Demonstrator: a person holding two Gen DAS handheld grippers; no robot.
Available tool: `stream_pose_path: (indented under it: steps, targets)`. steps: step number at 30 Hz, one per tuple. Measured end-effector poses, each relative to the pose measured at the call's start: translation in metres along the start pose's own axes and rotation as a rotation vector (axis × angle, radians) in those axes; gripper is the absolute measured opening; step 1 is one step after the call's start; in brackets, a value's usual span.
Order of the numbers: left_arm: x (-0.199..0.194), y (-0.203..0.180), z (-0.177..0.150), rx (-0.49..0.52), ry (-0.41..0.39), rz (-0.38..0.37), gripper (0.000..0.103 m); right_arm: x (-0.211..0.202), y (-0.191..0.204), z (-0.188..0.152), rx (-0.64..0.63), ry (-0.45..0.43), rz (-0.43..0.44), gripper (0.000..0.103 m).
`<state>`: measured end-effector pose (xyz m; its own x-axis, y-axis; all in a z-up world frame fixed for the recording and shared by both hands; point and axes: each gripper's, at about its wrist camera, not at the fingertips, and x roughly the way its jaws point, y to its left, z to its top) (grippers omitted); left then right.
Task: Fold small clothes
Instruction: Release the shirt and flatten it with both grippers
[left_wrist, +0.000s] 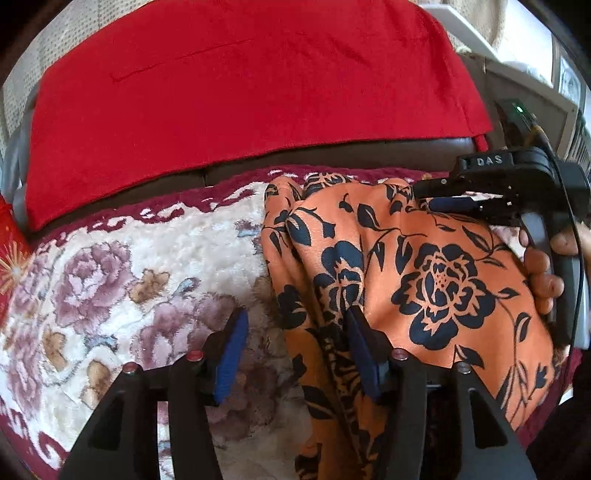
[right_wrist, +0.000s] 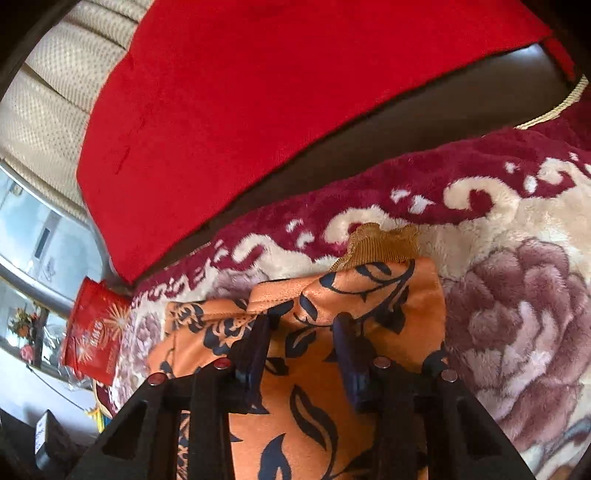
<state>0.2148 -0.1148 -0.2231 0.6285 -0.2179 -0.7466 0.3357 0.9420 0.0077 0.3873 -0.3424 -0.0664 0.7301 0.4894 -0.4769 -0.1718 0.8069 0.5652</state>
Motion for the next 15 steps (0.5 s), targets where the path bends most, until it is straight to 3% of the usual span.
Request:
stream_pose_path:
  steps: [5,8,9,10,12,15]
  targets:
    - [-0.015,0.011,0.003,-0.056,-0.035,-0.018,0.066,-0.044,0.011,-0.026,-0.025,-0.073,0.046,0.041]
    - [-0.030,0.016,0.002,-0.051,-0.103,0.058,0.076,-0.074,0.029,-0.045,-0.089,-0.113,0.040,0.040]
    - [-0.032,0.017,0.001,-0.047,-0.113,0.077,0.084,-0.082,0.034,-0.051,-0.116,-0.122,0.039,0.040]
    - [-0.034,0.017,0.000,-0.040,-0.123,0.107,0.087,-0.093,0.038,-0.060,-0.138,-0.140,0.039,0.050]
    - [-0.036,0.013,-0.002,-0.020,-0.130,0.169,0.088,-0.113,0.039,-0.085,-0.153,-0.168,0.058,0.058]
    - [-0.029,-0.001,-0.006,0.047,-0.104,0.206,0.093,-0.118,0.038,-0.120,-0.178,-0.132,0.043,0.058]
